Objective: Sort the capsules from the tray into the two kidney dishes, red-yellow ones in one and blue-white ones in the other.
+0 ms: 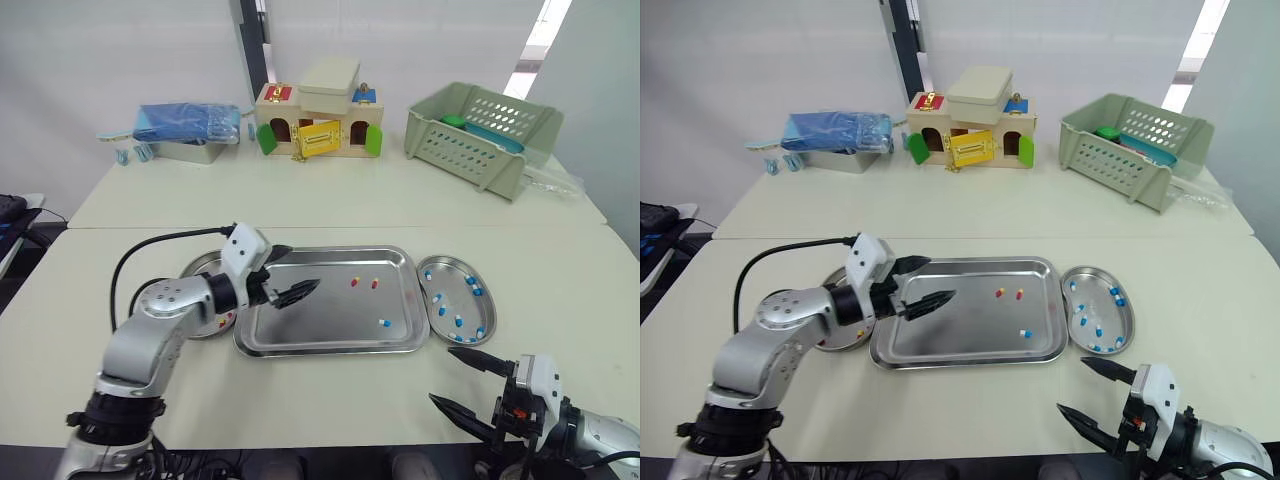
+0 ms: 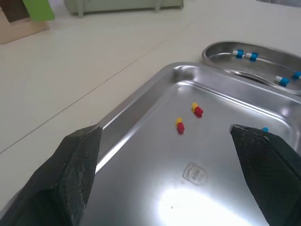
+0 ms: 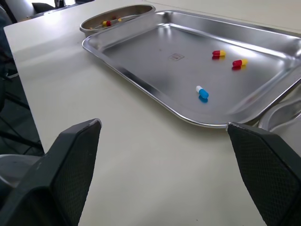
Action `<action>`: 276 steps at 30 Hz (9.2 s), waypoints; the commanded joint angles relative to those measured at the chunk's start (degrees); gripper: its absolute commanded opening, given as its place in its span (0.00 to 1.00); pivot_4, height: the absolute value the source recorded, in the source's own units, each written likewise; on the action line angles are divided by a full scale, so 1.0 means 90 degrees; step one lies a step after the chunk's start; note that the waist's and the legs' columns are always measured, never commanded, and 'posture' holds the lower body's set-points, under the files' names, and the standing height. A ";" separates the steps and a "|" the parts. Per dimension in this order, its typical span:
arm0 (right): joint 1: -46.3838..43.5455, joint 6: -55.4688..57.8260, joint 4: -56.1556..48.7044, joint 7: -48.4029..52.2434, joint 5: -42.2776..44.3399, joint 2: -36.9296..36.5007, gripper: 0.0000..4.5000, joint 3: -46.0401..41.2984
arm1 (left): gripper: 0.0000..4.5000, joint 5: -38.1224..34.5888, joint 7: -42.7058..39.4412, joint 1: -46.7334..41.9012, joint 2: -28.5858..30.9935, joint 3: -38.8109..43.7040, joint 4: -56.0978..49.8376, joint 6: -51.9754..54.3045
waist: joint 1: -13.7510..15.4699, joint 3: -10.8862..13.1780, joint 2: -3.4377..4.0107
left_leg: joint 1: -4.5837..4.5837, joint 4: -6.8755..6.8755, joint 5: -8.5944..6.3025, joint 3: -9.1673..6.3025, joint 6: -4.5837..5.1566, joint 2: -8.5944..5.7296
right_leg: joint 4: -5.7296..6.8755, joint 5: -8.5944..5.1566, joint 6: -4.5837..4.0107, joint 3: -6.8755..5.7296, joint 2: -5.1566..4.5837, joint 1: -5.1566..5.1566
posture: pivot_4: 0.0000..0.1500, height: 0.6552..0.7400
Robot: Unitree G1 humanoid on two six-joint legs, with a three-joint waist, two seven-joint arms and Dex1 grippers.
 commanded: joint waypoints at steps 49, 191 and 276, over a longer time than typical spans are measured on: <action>0.0600 -0.0520 -0.0413 -0.0924 -0.0199 0.0326 1.00 0.0474 | 1.00 0.1973 0.1665 -0.0926 -0.2085 -0.1720 0.1741 0.0792 | 0.0042 -0.0001 -0.0003 | -0.0004 0.0002 0.0001 -0.0001 -0.0001 -0.0006 | -0.0006 0.0000 0.0001 -0.0003 -0.0006 0.0002 | 1.00 1.00; -0.3610 -0.0145 0.5223 0.2318 -0.0298 -0.2815 1.00 -0.1033 | 0.99 -0.1727 -0.2027 0.4654 0.1035 0.5549 0.1196 -0.2717 | 0.0011 0.0001 -0.0007 | -0.0002 -0.0008 0.0000 0.0014 -0.0001 0.0004 | -0.0009 -0.0004 -0.0005 -0.0006 -0.0013 -0.0001 | 1.00 1.00; -0.5944 0.5811 0.0275 -0.1722 -0.1300 -0.0988 0.00 0.3663 | 1.00 -0.1643 -0.4124 0.6719 -0.0668 0.1718 -0.0085 -0.6727 | 0.0019 -0.0002 0.0003 | -0.0022 -0.0013 -0.0003 0.0000 0.0002 0.0000 | -0.0063 0.0006 0.0004 -0.0013 -0.0010 0.0000 | 1.00 1.00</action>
